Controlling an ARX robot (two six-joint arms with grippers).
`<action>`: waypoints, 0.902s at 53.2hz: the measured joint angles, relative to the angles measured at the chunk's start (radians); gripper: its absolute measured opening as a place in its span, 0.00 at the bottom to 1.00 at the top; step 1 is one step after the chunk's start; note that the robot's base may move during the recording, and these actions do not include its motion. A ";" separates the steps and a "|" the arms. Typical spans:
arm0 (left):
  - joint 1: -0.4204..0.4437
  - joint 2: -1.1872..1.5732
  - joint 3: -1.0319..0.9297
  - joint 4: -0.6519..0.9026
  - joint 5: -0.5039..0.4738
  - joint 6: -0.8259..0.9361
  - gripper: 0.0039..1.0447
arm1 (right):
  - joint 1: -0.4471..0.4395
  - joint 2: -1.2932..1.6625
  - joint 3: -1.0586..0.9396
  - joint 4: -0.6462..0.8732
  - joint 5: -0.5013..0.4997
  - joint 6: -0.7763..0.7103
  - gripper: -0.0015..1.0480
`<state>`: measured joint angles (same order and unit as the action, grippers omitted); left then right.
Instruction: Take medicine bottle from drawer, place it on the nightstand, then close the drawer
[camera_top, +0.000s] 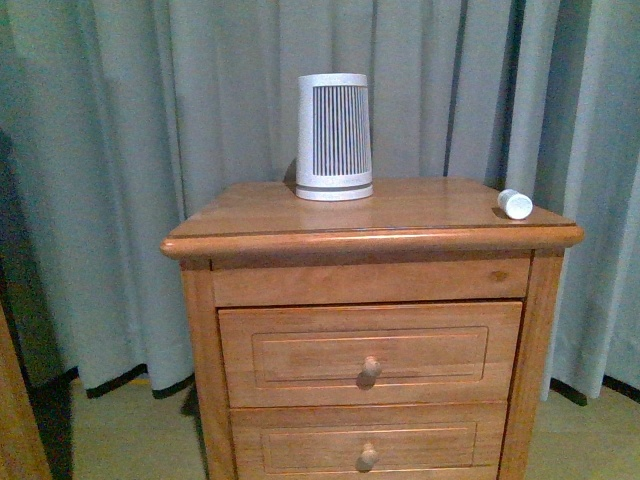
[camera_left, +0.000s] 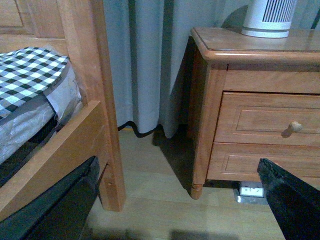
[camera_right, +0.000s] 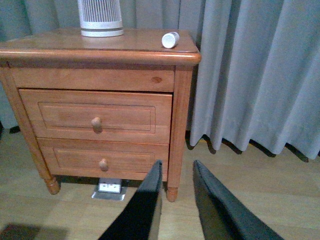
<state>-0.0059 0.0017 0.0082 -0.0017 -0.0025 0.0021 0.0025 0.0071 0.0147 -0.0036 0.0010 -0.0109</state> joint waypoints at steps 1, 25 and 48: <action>0.000 0.000 0.000 0.000 0.000 0.000 0.94 | 0.000 0.000 0.000 0.000 0.000 0.000 0.32; 0.000 0.000 0.000 0.000 0.000 0.000 0.94 | 0.000 0.000 0.000 0.000 0.000 0.002 0.93; 0.000 0.000 0.000 0.000 0.000 0.000 0.94 | 0.000 0.000 0.000 0.000 0.000 0.003 0.93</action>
<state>-0.0059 0.0017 0.0082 -0.0013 -0.0021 0.0021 0.0025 0.0071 0.0147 -0.0036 0.0013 -0.0082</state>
